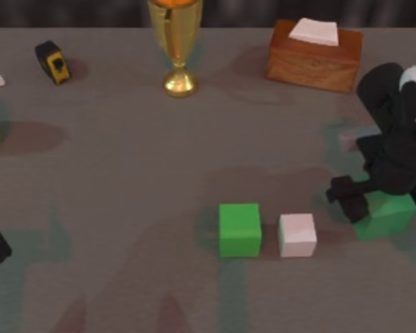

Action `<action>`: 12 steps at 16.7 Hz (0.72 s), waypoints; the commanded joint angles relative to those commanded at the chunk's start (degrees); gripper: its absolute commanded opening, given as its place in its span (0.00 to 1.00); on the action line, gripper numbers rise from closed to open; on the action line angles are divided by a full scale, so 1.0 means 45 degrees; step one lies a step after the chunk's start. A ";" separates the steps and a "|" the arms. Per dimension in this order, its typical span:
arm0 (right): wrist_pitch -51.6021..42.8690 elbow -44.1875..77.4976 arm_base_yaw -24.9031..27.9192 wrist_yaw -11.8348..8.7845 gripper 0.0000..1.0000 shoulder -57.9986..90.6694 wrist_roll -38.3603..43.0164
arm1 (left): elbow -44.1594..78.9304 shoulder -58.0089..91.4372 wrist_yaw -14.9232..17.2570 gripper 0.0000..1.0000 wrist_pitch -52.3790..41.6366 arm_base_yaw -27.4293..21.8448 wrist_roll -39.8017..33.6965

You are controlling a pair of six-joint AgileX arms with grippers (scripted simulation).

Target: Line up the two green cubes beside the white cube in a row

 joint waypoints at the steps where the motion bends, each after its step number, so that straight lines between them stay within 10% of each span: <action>1: 0.0000 0.0000 0.0000 0.0000 0.10 0.0000 0.0000 | 0.0000 0.0000 0.0000 1.00 0.0000 0.0000 0.0000; 12: -0.0087 0.0061 -0.0018 0.0005 0.00 -0.0144 0.0005 | 0.0000 0.0000 0.0000 1.00 0.0000 0.0000 0.0000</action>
